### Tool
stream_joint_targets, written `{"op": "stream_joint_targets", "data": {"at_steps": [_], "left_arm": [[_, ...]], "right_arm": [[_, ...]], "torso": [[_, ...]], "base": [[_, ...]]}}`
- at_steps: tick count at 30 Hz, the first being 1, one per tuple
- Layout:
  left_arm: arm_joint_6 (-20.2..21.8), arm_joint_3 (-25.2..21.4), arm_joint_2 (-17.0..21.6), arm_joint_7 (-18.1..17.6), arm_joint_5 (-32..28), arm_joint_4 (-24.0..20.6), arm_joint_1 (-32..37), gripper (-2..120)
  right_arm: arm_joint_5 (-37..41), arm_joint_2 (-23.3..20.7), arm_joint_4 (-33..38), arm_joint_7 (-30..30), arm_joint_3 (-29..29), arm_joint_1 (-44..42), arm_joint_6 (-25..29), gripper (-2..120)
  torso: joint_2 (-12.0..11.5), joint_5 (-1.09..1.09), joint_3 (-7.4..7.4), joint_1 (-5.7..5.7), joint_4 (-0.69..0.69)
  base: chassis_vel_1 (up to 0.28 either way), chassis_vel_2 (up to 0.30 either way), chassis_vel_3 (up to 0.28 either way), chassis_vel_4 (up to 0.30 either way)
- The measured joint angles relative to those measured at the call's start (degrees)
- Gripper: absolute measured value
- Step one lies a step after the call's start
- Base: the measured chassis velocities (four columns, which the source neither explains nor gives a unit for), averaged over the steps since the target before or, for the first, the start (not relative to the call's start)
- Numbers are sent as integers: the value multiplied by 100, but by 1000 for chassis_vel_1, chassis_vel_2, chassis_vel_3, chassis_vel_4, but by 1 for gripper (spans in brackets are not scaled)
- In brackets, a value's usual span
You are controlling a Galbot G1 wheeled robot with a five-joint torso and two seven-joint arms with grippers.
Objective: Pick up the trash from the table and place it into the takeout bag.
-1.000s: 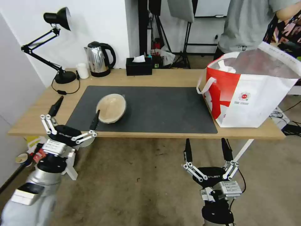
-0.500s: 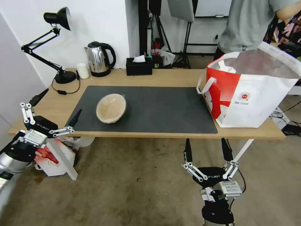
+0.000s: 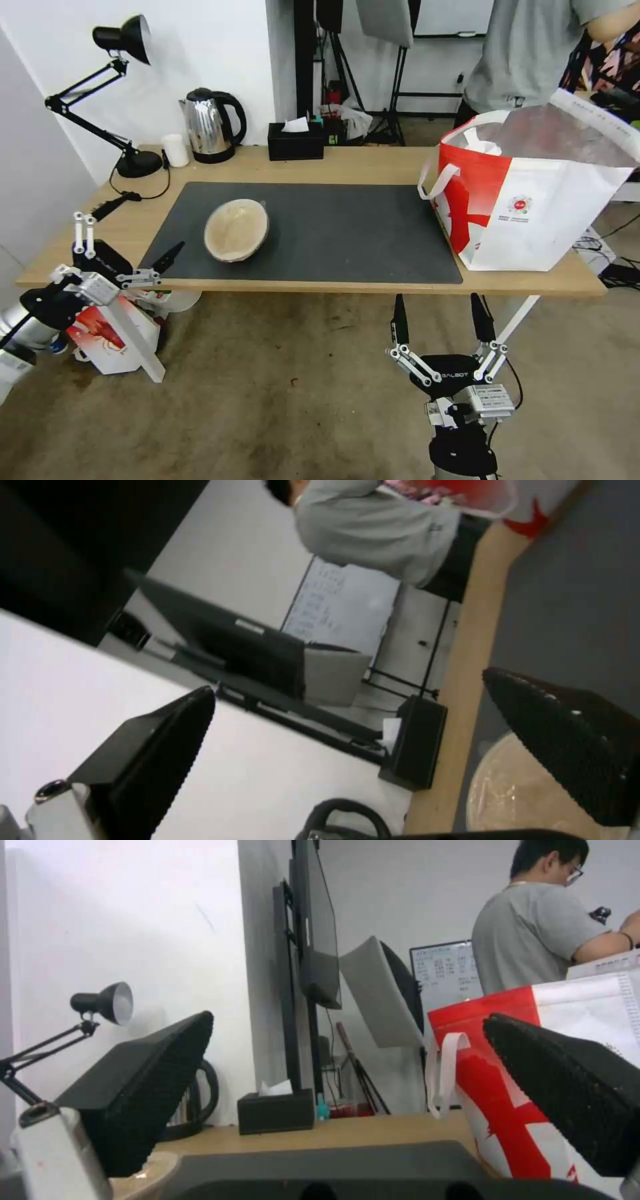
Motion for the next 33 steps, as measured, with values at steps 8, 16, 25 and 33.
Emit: {"op": "stream_joint_targets", "data": {"at_steps": [8,16,25,33], "left_arm": [[-50,37,211,23,130,-13,-23,100],[-66,36,331,27,215,-101,-28,100],[-184,21,509,114,645,-197,-46,100],[-180,19,708,236,963,-119,-155,100]], "right_arm": [[0,0,0,0,0,0,0,100],[0,0,0,0,0,0,0,100],[0,0,0,0,0,0,0,100],[0,0,0,0,0,0,0,100]], "torso": [[0,1,0,0,0],[0,1,0,0,0],[0,1,0,0,0],[0,0,0,-1,0]], "base": [[0,0,0,0],[0,0,0,0],[0,0,0,0],[0,0,0,0]]}}
